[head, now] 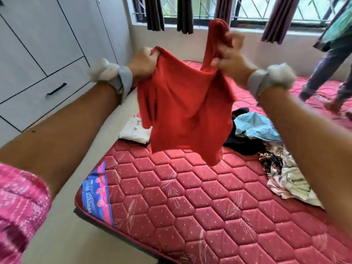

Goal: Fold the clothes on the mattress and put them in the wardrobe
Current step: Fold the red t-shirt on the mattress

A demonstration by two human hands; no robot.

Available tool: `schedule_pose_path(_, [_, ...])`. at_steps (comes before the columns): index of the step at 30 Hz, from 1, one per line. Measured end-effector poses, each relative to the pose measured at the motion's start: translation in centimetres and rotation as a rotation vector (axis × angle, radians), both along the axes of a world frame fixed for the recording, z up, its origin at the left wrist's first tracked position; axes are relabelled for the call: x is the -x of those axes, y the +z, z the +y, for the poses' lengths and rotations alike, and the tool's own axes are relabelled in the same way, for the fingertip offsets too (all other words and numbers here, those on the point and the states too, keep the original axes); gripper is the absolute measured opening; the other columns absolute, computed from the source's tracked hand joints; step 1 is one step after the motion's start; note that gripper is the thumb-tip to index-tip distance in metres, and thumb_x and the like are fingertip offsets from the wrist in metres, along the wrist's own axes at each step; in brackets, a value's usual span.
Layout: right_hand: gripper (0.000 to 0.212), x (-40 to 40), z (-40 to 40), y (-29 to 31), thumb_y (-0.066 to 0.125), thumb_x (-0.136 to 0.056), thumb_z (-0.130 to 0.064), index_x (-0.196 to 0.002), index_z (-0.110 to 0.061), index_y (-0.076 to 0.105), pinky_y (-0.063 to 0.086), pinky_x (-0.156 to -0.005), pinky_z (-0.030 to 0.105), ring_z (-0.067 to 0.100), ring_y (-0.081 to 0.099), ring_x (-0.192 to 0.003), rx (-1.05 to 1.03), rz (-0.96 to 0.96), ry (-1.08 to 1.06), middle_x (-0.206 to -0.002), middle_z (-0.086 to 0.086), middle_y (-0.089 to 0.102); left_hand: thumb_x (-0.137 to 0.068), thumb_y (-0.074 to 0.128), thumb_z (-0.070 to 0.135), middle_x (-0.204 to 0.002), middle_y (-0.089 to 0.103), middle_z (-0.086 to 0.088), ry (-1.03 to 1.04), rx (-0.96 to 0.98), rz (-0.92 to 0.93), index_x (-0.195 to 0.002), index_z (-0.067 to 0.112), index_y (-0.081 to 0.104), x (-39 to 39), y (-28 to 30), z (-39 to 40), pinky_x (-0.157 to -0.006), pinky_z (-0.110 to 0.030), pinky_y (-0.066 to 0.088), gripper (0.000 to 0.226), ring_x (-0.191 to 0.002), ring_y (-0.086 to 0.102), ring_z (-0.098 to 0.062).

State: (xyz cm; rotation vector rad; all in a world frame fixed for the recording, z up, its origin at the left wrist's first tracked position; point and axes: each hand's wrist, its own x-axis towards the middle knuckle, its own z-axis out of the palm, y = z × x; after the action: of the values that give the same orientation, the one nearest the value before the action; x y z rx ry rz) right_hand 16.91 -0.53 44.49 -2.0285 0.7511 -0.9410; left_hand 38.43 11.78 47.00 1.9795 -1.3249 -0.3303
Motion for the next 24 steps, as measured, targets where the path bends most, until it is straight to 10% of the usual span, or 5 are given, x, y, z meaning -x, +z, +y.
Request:
schedule_pose_path(3, [0.054, -2.5, 4.0, -8.3, 0.064, -0.064, -0.012, -0.107, -0.019, 0.032, 0.035, -0.057, 0.021, 0.005, 0.036, -0.068, -0.105, -0.012, 0.059, -0.091, -0.002, 0.037, -0.103, 0.034, 0.034, -0.066, 0.041, 0.001, 0.106, 0.022, 0.281, -0.066, 0.018, 0.04, 1.3, -1.2, -1.2, -0.057, -0.027, 0.036, 0.041, -0.053, 0.042, -0.01])
schedule_pose_path(8, [0.067, -3.7, 11.1, -18.9, 0.085, -0.064, -0.031, -0.113, -0.018, 0.042, 0.041, -0.075, 0.02, 0.012, 0.046, -0.085, -0.248, 0.139, -0.078, -0.106, 0.003, 0.042, -0.104, 0.034, 0.019, -0.068, 0.041, 0.002, 0.194, -0.035, 0.509, -0.069, 0.017, 0.037, 3.1, -3.3, -1.5, -0.044, -0.014, 0.042, 0.035, -0.046, 0.045, -0.005])
schedule_pose_path(14, [0.013, -2.2, 10.6, -24.6, 0.056, -0.087, -0.02, -0.082, -0.011, 0.064, 0.041, -0.069, 0.033, 0.024, 0.058, -0.08, -0.569, 0.342, -0.333, -0.083, 0.01, 0.063, -0.102, 0.037, 0.008, -0.061, 0.056, -0.009, 0.121, -0.035, 1.021, -0.077, 0.007, 0.053, 2.1, -6.5, -0.2, -0.058, -0.028, 0.056, 0.029, -0.053, 0.058, -0.014])
schedule_pose_path(19, [0.019, 0.4, 8.6, -23.1, 0.051, -0.092, -0.021, -0.098, -0.008, 0.064, 0.04, -0.075, 0.035, 0.023, 0.053, -0.082, -0.391, 0.195, -0.326, -0.087, 0.011, 0.061, -0.098, 0.046, 0.013, -0.065, 0.052, -0.005, 0.467, 0.095, 0.723, -0.067, 0.013, 0.048, -1.5, -9.0, 1.8, -0.054, -0.027, 0.046, 0.031, -0.06, 0.056, -0.018])
schedule_pose_path(24, [0.042, 3.3, 6.2, -19.8, 0.062, -0.082, -0.057, -0.096, -0.017, 0.064, 0.045, -0.068, 0.034, 0.029, 0.062, -0.085, 0.068, 0.661, -0.133, -0.087, 0.006, 0.065, -0.099, 0.042, 0.024, -0.121, 0.059, -0.025, 0.6, -0.102, 0.146, -0.117, 0.001, 0.058, -4.9, -11.4, 4.0, -0.087, -0.038, 0.043, 0.033, -0.112, 0.056, -0.038])
